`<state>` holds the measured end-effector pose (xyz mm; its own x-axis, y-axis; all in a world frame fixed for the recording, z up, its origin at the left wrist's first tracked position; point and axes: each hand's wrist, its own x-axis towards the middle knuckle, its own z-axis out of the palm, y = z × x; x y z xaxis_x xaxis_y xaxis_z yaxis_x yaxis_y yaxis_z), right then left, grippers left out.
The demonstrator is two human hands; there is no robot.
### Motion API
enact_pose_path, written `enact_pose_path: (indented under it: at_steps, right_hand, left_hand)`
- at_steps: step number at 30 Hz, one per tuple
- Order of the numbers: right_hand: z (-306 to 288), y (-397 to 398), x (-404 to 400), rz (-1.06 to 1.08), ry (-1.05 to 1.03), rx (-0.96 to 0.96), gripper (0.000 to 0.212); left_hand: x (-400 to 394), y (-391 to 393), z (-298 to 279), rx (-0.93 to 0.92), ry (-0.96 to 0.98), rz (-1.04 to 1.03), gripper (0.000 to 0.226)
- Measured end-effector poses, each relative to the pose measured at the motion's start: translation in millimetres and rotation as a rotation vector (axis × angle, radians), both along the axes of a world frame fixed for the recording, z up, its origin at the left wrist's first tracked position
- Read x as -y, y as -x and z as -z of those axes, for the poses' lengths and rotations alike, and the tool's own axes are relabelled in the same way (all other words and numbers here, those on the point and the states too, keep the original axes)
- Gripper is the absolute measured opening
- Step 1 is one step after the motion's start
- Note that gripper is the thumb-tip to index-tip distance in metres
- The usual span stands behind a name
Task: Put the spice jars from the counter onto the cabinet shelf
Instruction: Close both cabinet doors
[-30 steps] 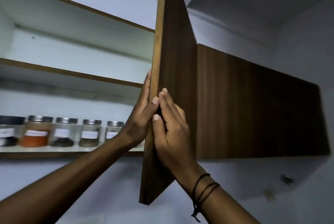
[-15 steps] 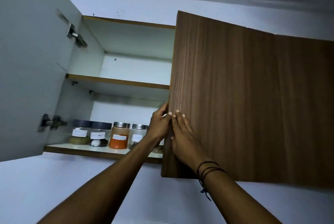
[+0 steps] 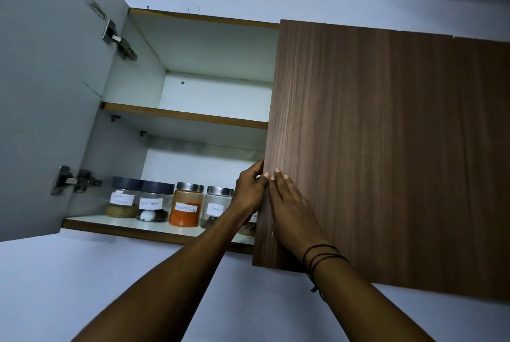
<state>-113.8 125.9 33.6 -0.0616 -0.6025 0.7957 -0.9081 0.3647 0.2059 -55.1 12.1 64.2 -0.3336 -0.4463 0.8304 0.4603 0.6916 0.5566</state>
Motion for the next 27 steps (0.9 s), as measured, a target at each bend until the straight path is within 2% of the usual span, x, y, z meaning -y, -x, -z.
enact_pose_path:
  at_steps: [5,9,12,15,20,27]
  right_hand:
    - [3,0,3,0.008,0.006,0.012,0.084]
    - [0,-13,7,-0.037,0.018,0.091,0.076]
    - [-4,-32,14,-0.1,0.048,0.096,0.076]
    - [-8,-59,23,-0.181,0.112,0.063,0.067]
    - [-9,-133,50,-0.377,0.14,0.008,0.067]
    - [-18,-273,91,-0.715,0.153,-0.073,0.068]
  left_hand:
    - [0,-2,5,0.001,0.057,-0.045,0.042]
    - [-2,-10,14,-0.003,0.082,-0.142,0.039]
    - [1,-31,16,-0.03,0.053,-0.197,0.042]
    - [6,-67,16,-0.05,0.064,-0.247,0.04]
    - [20,-157,23,-0.053,0.195,-0.443,0.036]
    - [33,-331,22,-0.006,0.497,-0.995,0.032]
